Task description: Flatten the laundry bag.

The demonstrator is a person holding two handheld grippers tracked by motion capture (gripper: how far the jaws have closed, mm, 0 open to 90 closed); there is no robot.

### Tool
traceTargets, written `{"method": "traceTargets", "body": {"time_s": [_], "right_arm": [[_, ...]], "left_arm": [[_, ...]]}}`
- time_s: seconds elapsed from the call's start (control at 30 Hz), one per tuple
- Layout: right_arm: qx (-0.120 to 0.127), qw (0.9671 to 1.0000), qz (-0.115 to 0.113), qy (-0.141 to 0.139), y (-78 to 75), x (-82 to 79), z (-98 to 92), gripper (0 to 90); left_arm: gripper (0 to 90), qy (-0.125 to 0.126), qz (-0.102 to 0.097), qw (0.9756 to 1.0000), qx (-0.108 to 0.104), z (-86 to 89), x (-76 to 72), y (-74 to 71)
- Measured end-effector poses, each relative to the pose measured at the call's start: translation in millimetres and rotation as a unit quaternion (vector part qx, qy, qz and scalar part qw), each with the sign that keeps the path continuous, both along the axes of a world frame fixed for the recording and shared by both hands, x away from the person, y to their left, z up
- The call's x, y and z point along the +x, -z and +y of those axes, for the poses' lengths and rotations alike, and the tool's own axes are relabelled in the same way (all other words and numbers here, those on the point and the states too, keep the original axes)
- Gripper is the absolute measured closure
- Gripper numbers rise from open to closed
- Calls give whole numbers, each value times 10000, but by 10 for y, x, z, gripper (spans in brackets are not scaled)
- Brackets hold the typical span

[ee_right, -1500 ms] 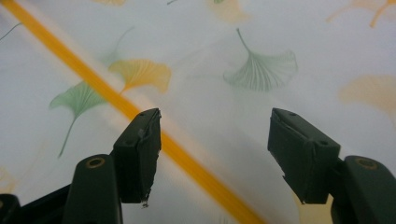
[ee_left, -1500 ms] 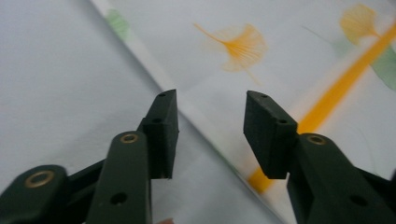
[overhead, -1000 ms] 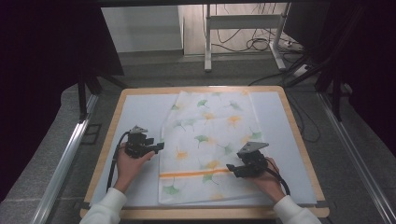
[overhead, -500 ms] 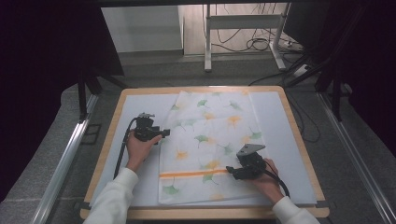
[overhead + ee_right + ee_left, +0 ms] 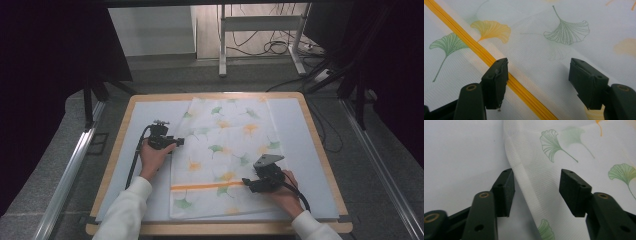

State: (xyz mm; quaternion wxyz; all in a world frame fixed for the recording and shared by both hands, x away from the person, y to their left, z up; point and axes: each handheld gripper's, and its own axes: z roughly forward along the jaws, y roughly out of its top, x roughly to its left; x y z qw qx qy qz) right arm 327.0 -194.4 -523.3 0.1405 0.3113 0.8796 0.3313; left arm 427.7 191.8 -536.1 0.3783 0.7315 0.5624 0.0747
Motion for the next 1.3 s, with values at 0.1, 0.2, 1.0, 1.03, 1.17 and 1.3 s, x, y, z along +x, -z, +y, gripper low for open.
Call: {"method": "traceTargets", "body": {"time_s": [0.1,0.2,1.0,1.03,1.17,1.3], "right_arm": [[-2,10000,-9,9,0,-1,0,320],[-12,10000,-16,8,1,2,-8,320],[32,10000,26,46,16,-23,-53,316],[33,10000,29,49,16,-23,-53,317],[28,10000,24,59,16,-25,-51,317],[24,10000,24,77,15,-31,-51,317]], "left_arm": [[616,33,-73,9999,-87,-22,4,7],[754,132,-182,9996,-172,-68,-5,-4],[559,1805,-809,9787,547,-1178,-385,-121],[550,1792,-804,9792,518,-1156,-390,-125],[521,1747,-805,9799,527,-1153,-409,-135],[515,1877,-897,9752,757,-1280,-433,-132]]}}
